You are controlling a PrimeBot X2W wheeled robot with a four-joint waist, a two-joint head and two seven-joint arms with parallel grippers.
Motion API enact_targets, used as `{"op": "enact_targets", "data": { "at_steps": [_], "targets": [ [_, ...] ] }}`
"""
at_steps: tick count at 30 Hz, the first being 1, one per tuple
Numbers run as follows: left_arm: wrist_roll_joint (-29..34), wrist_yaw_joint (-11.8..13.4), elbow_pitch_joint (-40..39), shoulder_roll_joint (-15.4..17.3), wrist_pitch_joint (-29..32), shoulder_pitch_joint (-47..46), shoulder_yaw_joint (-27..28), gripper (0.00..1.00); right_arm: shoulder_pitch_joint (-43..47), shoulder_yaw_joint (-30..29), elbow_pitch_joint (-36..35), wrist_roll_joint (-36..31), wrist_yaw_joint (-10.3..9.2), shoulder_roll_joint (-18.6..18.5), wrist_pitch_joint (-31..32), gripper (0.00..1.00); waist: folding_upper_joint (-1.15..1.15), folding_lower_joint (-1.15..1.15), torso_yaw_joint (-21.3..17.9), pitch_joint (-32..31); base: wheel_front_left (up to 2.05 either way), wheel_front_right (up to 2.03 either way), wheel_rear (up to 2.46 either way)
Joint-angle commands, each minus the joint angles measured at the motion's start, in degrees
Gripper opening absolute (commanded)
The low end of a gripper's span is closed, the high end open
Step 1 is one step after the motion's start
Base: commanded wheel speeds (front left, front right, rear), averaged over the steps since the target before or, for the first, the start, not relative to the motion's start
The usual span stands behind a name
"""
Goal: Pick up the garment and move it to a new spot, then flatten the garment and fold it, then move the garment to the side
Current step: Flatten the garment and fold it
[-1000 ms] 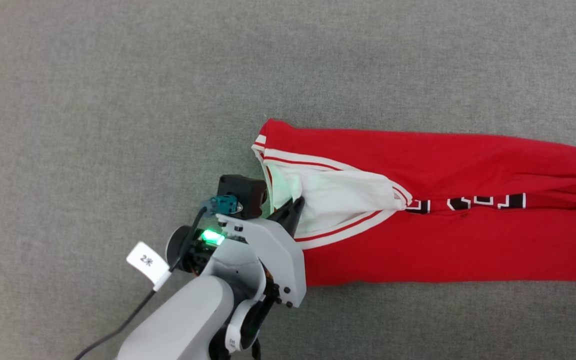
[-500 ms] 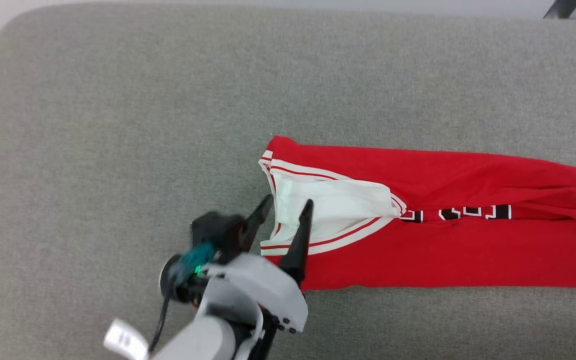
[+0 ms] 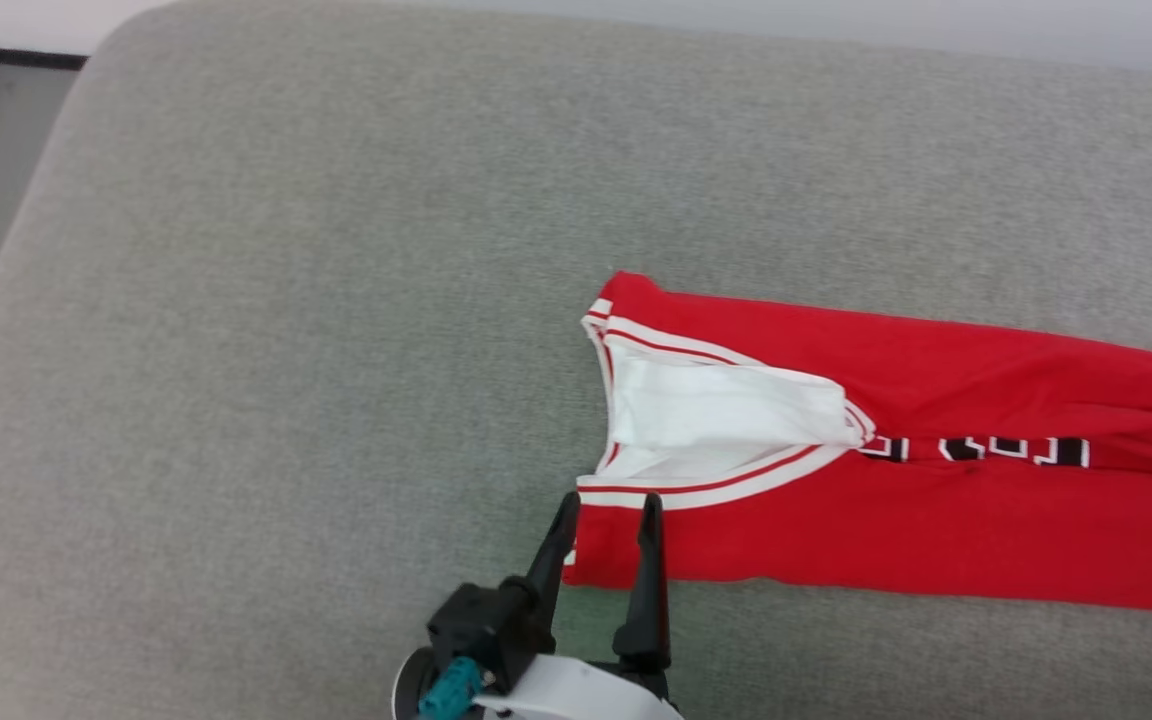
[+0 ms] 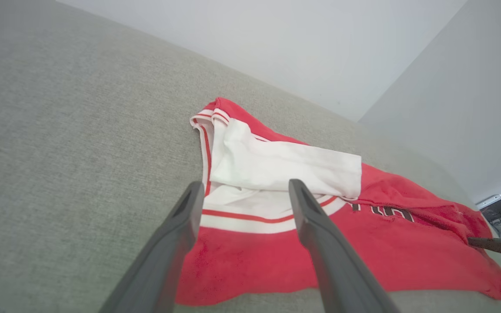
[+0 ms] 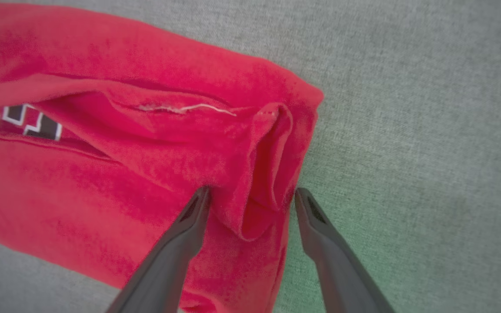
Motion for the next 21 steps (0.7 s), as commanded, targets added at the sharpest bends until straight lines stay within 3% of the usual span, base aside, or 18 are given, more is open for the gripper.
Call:
{"op": "enact_targets", "data": {
  "at_steps": [1,11,21],
  "targets": [
    [1.4,0.01,0.55,-0.2,-0.33,0.59,0.15,1.0,0.9,-0.12,0.38,0.72,-0.07,0.47,0.46,1.0,0.0,0.0,1.08,-0.17,0.0,0.0,0.0],
    [17.3,1.71,0.6,-2.48,-0.4,5.21,3.88,1.0,2.5,0.39,6.15,1.9,-0.11,2.8,8.27,1.0,0.0,0.0,3.36,-0.22,0.0,0.0,0.0],
    [21.6,1.23,1.32,-3.14,-0.42,4.9,3.42,1.0,3.26,0.72,13.23,-0.73,-0.65,5.66,11.58,1.0,0.0,0.0,4.27,0.42,0.0,0.0,0.0]
  ]
}}
